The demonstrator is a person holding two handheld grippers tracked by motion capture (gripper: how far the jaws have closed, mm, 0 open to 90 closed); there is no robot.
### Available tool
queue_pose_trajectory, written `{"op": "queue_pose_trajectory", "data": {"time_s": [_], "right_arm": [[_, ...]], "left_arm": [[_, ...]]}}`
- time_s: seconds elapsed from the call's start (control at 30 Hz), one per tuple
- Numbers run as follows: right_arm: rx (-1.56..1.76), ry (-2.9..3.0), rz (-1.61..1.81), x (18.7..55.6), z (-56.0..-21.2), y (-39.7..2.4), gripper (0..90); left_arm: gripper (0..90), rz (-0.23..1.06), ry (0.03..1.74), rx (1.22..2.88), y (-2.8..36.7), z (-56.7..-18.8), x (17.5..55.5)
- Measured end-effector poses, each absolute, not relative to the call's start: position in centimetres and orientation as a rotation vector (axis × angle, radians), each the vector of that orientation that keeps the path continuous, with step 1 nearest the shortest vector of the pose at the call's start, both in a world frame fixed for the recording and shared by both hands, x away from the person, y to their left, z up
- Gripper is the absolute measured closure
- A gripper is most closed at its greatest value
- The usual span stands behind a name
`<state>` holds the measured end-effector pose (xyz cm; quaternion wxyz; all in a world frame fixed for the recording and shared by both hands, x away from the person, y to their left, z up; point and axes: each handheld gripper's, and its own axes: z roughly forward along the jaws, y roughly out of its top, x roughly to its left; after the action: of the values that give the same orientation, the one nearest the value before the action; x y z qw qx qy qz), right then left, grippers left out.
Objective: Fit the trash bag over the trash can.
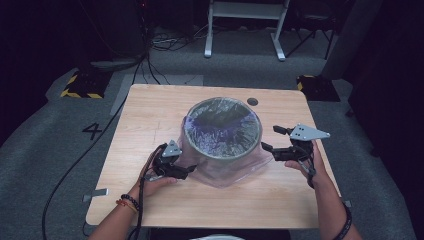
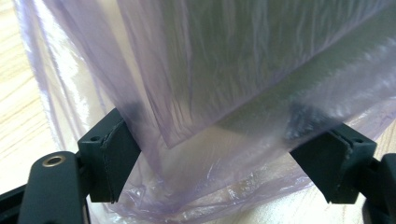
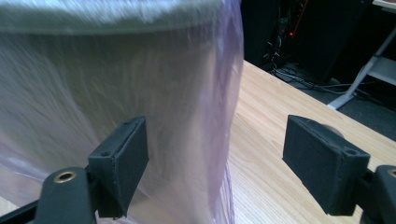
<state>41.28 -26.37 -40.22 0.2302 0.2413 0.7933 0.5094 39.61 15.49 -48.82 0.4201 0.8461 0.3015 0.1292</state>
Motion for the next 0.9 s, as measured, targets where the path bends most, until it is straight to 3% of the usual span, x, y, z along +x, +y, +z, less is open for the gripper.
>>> {"op": "queue_pose_trajectory", "data": {"time_s": [0.9], "right_arm": [[0.586, 2.147, 1.508, 40.8, -35.3, -25.9, 24.0]], "left_arm": [[16.2, 0.324, 0.751, 2.193, 14.3, -50.0, 40.3]]}}
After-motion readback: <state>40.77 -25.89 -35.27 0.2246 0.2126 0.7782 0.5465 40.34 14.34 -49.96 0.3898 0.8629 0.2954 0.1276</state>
